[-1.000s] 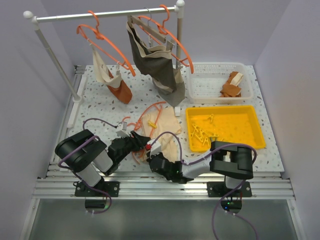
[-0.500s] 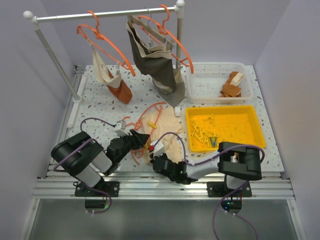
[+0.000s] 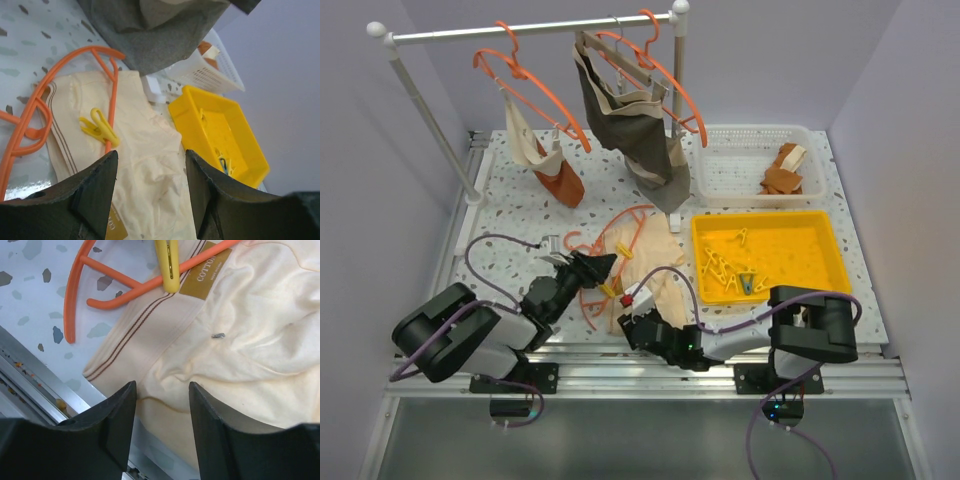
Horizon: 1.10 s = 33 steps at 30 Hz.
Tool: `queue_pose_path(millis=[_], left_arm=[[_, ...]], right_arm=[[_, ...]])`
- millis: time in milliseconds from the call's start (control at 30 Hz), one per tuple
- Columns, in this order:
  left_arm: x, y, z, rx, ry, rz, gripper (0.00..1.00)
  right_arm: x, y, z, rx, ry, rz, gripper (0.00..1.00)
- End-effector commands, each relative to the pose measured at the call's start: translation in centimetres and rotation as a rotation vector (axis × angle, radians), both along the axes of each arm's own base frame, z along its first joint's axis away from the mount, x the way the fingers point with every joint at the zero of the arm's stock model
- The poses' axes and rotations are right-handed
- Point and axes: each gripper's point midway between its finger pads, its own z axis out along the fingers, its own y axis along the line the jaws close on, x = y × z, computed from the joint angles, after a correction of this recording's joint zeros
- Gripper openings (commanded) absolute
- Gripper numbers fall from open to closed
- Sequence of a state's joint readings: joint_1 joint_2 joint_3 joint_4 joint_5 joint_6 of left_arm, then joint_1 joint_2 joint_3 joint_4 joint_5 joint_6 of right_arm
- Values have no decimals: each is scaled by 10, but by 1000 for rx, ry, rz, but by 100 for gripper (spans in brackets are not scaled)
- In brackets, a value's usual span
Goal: Clip the underwear to the hanger
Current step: Clamp the underwear onto the hanger.
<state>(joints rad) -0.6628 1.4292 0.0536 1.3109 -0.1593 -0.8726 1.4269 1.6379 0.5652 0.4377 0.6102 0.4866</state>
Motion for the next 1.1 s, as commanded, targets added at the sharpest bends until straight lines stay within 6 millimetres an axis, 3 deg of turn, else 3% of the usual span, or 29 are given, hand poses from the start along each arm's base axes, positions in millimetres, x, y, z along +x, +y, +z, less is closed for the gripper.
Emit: queue_pose_path(millis=[0,133,267,533,733,867,1000,1067], left_arm=[[-42,53,8,-27,-114,78,60],[-39,63,0,19,-109,129,61],[-37,70,11,16,-155,165,61],[-36,73,8,57,-166,172,61],[-28,60,16,124,-203,126,61],[-20,42,18,178,-216,62,61],[-16,29,23,178,-249,17,62],[-11,20,19,196,-239,-11,62]], right_arm=[[1,-5,18,27,-30,0,51],[3,-12,34,57,-57,0,54],[6,-17,52,92,-85,-12,57],[18,-30,59,98,-146,-79,59],[52,-37,76,133,-178,-165,58],[92,-44,88,208,-167,-220,57],[117,-36,102,254,-172,-207,54],[132,-38,97,244,-164,-224,52]])
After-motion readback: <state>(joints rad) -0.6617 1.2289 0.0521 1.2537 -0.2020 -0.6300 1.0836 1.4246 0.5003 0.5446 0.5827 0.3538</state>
